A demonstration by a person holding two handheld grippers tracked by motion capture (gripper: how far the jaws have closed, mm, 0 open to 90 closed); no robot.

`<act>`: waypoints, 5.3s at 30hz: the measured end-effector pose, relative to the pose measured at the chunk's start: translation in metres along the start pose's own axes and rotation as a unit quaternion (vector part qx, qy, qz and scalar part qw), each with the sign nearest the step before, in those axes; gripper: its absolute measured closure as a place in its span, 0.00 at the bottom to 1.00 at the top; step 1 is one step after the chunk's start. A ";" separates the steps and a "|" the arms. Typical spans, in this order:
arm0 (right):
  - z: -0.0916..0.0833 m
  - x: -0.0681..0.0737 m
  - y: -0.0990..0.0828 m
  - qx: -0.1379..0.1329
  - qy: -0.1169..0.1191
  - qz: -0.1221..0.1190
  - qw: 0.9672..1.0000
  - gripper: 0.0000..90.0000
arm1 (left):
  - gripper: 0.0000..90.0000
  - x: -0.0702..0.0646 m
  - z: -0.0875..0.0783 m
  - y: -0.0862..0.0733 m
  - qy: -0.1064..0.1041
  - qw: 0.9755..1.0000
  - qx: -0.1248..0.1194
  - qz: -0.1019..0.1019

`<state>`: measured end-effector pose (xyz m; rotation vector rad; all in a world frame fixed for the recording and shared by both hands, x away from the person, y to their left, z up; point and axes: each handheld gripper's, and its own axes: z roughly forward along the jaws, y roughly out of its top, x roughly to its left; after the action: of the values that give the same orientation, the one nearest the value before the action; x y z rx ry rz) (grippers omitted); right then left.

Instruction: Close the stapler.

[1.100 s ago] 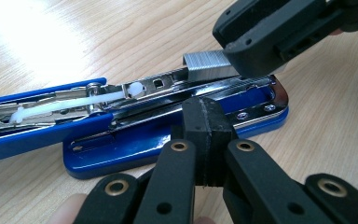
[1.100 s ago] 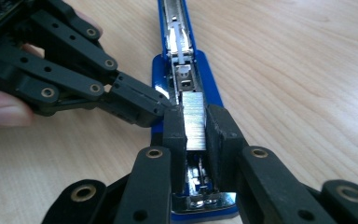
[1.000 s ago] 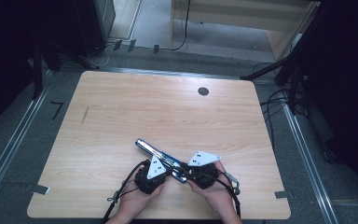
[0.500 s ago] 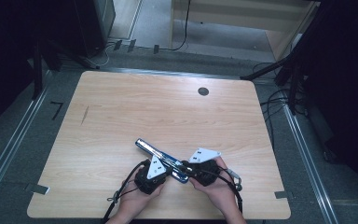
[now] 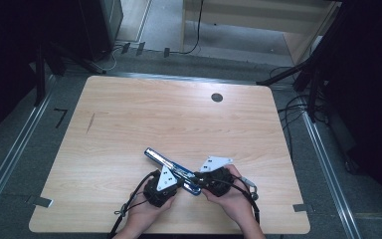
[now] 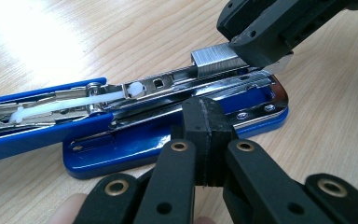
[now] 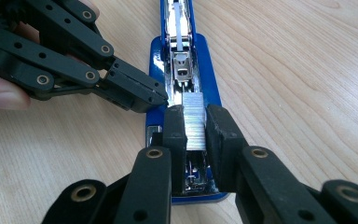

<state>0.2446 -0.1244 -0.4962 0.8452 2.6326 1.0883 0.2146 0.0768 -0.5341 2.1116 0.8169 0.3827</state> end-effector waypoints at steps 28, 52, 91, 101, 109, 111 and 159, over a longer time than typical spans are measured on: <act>0.000 -0.001 0.003 0.006 0.012 -0.007 1.000 0.89 | 1.00 0.001 0.000 0.000 -0.001 1.000 0.001 -0.001; 0.002 0.000 0.003 0.016 0.003 -0.009 1.000 0.89 | 1.00 0.000 0.000 0.000 -0.001 1.000 0.000 -0.001; -0.005 0.001 0.004 0.011 0.008 -0.021 1.000 0.89 | 1.00 0.000 0.000 0.000 -0.001 1.000 0.000 -0.001; -0.002 0.001 0.003 0.018 0.005 -0.018 1.000 0.89 | 1.00 0.000 0.000 0.000 -0.001 1.000 0.001 0.000; 0.000 0.002 0.003 0.021 0.000 -0.020 1.000 0.89 | 1.00 0.000 0.000 0.000 -0.001 1.000 0.001 0.000; 0.000 0.002 0.003 0.020 0.000 -0.020 1.000 0.89 | 1.00 0.000 0.000 0.000 -0.001 1.000 0.001 0.000; 0.006 0.001 0.008 0.018 0.002 -0.012 1.000 0.89 | 1.00 0.000 0.000 0.000 -0.001 1.000 0.001 0.000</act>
<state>0.2494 -0.1149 -0.4950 0.8181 2.6670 1.0414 0.2148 0.0771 -0.5340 2.1142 0.8167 0.3795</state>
